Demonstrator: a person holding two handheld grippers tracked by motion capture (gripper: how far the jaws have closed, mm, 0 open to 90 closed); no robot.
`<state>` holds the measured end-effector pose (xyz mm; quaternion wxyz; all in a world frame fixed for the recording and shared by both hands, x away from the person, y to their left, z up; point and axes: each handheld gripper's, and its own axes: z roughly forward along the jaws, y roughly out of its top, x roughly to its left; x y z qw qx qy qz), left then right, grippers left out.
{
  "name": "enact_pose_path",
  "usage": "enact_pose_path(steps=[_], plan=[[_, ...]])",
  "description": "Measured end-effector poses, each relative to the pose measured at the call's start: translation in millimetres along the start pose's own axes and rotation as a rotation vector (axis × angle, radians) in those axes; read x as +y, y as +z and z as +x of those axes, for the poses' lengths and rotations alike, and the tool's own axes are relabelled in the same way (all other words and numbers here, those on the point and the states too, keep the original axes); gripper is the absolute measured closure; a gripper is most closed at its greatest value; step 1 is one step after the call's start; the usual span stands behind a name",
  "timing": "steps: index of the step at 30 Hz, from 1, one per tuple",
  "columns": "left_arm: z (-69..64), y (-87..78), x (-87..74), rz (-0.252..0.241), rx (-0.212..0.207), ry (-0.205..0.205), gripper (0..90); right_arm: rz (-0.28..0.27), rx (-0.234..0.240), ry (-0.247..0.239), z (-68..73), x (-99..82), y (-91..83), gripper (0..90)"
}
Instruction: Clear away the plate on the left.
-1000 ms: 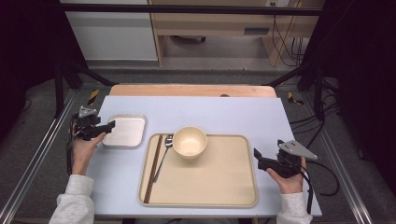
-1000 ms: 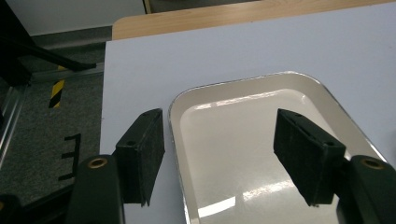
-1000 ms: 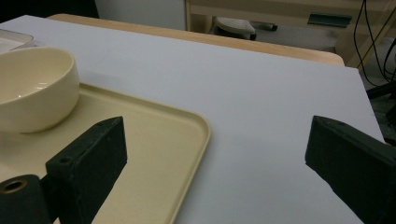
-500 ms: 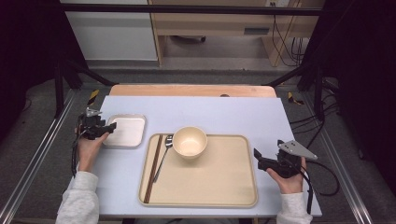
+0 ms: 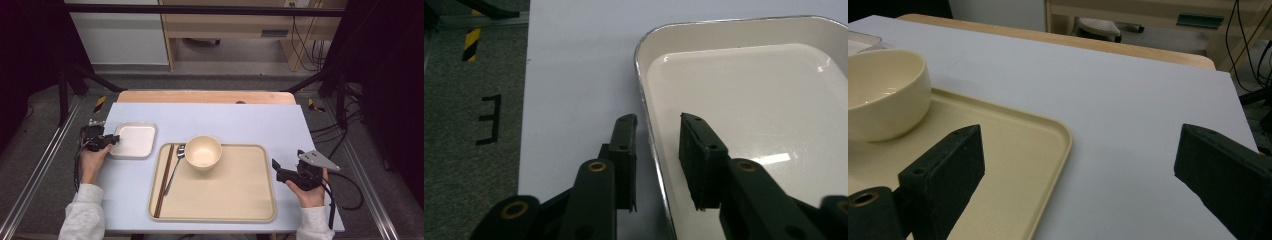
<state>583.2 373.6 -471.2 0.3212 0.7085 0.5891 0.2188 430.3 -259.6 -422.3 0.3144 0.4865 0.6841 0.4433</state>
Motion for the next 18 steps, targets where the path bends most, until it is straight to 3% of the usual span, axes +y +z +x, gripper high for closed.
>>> enact_pose_path(steps=[4,13,18], plan=[[-2.0,-0.7,1.7,0.021,0.007,-0.001,73.1,0.002,0.004,0.0,1.0,-0.1,0.6,6.4],[3.0,-2.3,3.2,0.045,-0.01,-0.089,83.0,0.007,0.007,0.004,1.2,0.1,0.4,6.4],[2.5,-2.8,4.5,0.048,-0.008,-0.108,84.4,0.006,0.001,-0.002,0.5,-0.2,1.2,6.4]])
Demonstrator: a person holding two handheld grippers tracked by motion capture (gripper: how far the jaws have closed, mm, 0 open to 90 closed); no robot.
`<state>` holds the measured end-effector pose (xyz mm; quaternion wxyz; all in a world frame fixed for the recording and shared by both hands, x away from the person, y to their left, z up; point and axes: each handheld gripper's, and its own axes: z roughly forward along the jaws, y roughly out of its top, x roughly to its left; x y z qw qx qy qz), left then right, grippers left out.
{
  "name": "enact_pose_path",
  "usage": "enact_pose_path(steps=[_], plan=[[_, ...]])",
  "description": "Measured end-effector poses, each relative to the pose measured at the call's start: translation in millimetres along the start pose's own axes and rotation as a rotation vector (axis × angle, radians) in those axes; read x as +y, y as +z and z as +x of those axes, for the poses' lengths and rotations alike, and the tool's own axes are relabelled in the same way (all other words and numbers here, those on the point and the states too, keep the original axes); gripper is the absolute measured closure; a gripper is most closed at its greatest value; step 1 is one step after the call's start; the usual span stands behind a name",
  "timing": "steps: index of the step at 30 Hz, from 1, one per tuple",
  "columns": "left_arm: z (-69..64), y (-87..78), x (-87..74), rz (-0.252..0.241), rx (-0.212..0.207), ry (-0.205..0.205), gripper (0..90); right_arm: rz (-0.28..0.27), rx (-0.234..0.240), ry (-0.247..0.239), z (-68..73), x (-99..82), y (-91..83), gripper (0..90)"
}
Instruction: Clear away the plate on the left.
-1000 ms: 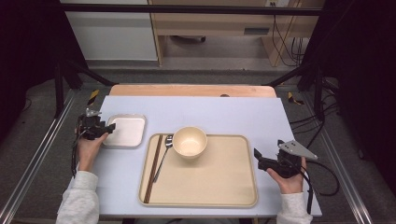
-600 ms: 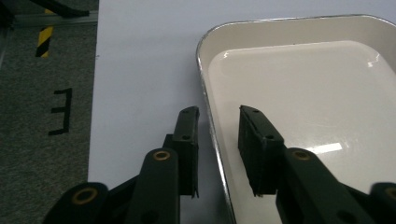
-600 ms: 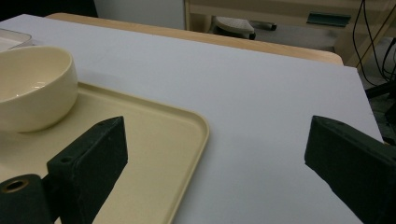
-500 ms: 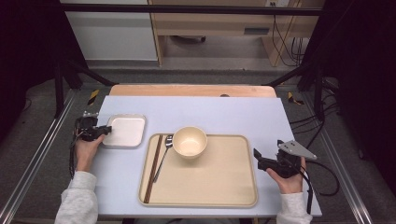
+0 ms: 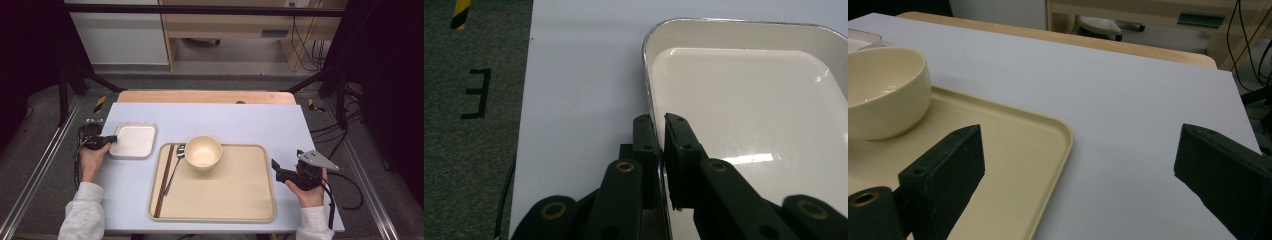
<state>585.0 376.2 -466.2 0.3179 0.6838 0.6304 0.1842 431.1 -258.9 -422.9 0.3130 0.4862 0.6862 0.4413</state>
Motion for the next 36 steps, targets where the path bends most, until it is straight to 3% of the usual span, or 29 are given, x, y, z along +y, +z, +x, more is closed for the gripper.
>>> enact_pose_path(steps=[5,13,25,36], plan=[[-1.4,-5.7,1.9,-0.03,-0.009,-0.02,86.3,-0.001,0.001,-0.001,0.0,0.0,0.0,6.4],[-7.7,-15.9,6.3,-0.074,-0.001,-0.02,88.7,-0.003,0.0,0.006,0.0,0.3,-0.4,6.5],[-18.1,-29.2,10.3,-0.142,0.029,0.021,89.2,-0.001,0.0,-0.002,0.1,0.0,0.2,6.4],[-24.3,-56.0,13.4,-0.244,0.007,0.026,89.1,-0.001,0.003,0.003,0.5,0.4,-0.5,6.3]])
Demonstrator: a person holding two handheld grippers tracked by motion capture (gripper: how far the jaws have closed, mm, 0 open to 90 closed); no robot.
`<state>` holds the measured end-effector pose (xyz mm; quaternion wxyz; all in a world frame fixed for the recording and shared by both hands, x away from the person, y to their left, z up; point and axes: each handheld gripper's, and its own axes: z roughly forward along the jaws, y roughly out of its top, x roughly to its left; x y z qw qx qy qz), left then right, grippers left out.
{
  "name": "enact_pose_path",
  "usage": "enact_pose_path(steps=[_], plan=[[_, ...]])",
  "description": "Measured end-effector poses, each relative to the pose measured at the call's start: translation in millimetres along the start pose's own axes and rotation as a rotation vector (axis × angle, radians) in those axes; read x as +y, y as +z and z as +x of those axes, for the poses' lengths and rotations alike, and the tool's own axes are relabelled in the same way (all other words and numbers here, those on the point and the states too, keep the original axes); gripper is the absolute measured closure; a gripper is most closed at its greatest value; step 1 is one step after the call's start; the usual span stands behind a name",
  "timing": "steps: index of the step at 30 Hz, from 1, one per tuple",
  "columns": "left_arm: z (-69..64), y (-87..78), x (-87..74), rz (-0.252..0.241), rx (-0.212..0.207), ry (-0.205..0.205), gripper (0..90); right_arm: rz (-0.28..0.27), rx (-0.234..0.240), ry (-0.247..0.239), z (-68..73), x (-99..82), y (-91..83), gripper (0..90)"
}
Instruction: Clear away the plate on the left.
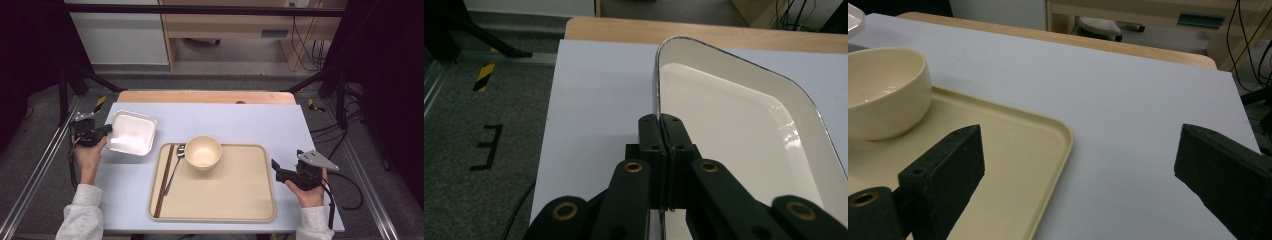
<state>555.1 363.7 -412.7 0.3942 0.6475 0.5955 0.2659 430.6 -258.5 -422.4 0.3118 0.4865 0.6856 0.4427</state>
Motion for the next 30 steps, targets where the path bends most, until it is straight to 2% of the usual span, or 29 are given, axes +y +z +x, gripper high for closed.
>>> enact_pose_path(steps=[11,14,15,16,30], plan=[[-18.3,-40.4,10.7,-0.136,-0.041,0.014,89.1,-0.004,-0.005,-0.006,0.1,0.4,-0.2,5.8],[-26.0,-50.9,13.2,-0.173,-0.057,0.036,89.1,-0.005,-0.004,-0.001,0.1,0.7,-0.9,5.8],[-24.8,-50.4,14.8,-0.201,-0.067,0.076,89.1,-0.006,-0.003,-0.004,-0.1,0.7,-1.1,5.8],[-30.1,-55.6,13.6,-0.184,-0.068,0.048,89.1,-0.006,-0.003,-0.003,-0.2,0.7,-1.2,5.8],[-68.4,-82.9,14.2,-0.243,-0.152,0.096,89.1,-0.004,-0.006,-0.008,-0.1,0.6,-1.3,5.7]])
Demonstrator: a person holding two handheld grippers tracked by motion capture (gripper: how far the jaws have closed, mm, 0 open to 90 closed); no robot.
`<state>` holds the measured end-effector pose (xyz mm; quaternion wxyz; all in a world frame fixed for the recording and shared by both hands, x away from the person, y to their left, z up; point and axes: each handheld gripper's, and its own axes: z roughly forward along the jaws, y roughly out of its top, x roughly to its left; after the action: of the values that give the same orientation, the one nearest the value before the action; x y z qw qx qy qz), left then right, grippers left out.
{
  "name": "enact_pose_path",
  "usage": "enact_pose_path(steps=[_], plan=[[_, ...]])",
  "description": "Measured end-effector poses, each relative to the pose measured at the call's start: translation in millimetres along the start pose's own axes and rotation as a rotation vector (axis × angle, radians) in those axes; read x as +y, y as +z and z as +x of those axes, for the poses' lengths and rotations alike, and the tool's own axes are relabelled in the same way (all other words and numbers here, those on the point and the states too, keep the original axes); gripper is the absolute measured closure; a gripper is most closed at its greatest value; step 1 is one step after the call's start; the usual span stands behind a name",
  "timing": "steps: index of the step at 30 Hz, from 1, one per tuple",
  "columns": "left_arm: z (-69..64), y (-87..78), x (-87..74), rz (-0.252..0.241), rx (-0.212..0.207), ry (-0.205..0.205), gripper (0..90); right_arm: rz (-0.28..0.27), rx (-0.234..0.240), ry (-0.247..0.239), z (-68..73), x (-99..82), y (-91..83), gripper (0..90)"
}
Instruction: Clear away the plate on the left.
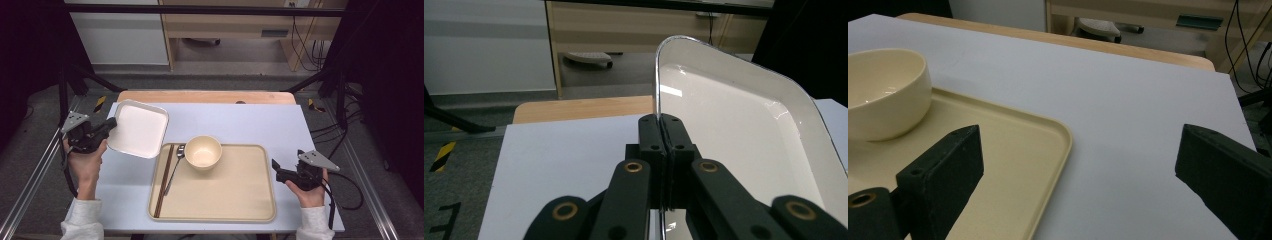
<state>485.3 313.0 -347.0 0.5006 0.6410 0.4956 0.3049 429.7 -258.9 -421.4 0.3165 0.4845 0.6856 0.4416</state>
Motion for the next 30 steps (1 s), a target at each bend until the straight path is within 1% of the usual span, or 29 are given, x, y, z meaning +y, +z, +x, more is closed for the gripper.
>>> enact_pose_path(steps=[7,14,20,23,30], plan=[[-22.0,-2.8,2.4,-0.016,-0.056,0.033,89.1,-0.006,-0.002,0.002,-0.2,0.6,-1.1,5.7],[-43.8,-4.6,3.6,-0.024,-0.096,0.069,89.1,-0.006,-0.002,0.002,-0.3,0.6,-1.2,5.8],[-63.2,-3.6,2.5,-0.023,-0.136,0.098,89.1,-0.01,0.001,-0.001,0.3,1.3,-2.0,5.6],[-72.4,-3.3,2.0,-0.021,-0.156,0.106,89.1,-0.01,0.002,-0.005,0.1,1.3,-2.4,5.6],[-97.7,-0.8,-1.3,-0.003,-0.2,0.147,89.1,-0.011,0.0,-0.005,0.6,1.5,-2.5,5.6]])
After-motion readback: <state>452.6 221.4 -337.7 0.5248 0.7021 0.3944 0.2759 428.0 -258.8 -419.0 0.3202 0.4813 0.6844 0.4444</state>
